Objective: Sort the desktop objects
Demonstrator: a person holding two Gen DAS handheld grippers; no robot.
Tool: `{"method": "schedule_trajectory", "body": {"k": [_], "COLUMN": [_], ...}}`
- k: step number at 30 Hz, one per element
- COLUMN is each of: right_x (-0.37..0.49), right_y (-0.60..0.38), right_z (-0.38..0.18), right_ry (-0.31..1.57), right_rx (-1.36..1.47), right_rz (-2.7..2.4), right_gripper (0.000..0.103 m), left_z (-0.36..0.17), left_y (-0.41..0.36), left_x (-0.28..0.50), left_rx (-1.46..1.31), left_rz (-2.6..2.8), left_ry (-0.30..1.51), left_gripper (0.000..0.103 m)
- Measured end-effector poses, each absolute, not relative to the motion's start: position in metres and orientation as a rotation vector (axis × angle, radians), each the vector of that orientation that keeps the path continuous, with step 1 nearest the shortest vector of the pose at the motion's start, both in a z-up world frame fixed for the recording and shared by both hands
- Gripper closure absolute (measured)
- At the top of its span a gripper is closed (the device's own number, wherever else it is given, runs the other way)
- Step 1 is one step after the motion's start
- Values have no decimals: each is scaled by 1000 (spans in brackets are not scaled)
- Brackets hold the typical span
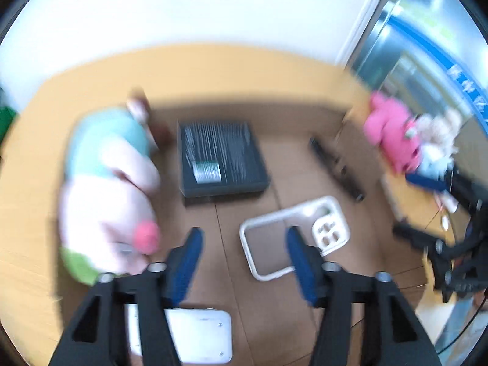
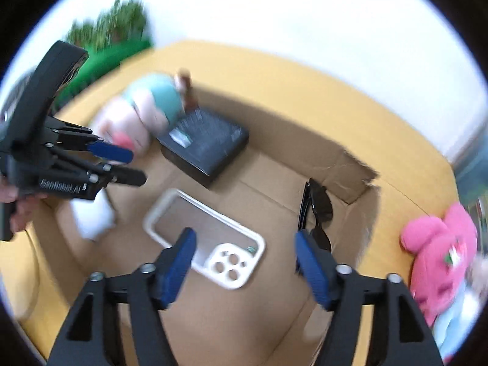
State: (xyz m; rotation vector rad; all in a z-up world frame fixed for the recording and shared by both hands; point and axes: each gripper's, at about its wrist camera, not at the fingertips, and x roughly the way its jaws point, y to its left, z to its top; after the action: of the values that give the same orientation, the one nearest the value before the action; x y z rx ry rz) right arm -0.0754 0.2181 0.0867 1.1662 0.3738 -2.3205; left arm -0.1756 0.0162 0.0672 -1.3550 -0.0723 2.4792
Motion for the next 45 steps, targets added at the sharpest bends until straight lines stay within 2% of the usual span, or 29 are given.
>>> {"method": "schedule_trajectory", "body": {"k": [1,2,4,5,9,13,15,17,23,26,31,45], "right_x": [-78,-72,-46,-49,-5,16,21,17,9,8,8,10], "right_y": [218,212,199,205,206,186,176,166,165,169,174,177], "right_z": [97,108,115,108,83,61,49,39,12,7,1,3], "right_ry": [332,306,250,187,-35,-58,-6,43,-7,-38,-34,-36], "right_rx": [1122,1062,989,964,761,619,549,569,671,685,703,711], "right_rz": [-2365,-2456,-2605,-2634,-2784,-2859,-2896,-2926,-2913,-2930,-2934,-2917], "right_gripper": [22,22,22,22,21,19,19,19,19,18,13,12], "left_z": [82,97,112,113,98,72,57,40,2,-1,-4,-3], "left_y": [13,8,0,-1,0,-10,-10,-12,-13,-15,-17,-16], "left_x": [-161,-138,-106,-91,-30,-4,-3,-2,-11,-2,-6,-7], "left_rx": [-1264,-1150,-982,-932,-771,-803,-814,-828,-875,-766,-785,-786], "left_rz": [2538,2608,2720,2773,2918,3036,3083,3079,3063,3108,3059,3043], "left_ry": [-76,-78,-63,-47,31,116,161,166,111,79,66,69], "left_gripper": [26,21,2,1,0,0,0,0,0,0,0,0]}}
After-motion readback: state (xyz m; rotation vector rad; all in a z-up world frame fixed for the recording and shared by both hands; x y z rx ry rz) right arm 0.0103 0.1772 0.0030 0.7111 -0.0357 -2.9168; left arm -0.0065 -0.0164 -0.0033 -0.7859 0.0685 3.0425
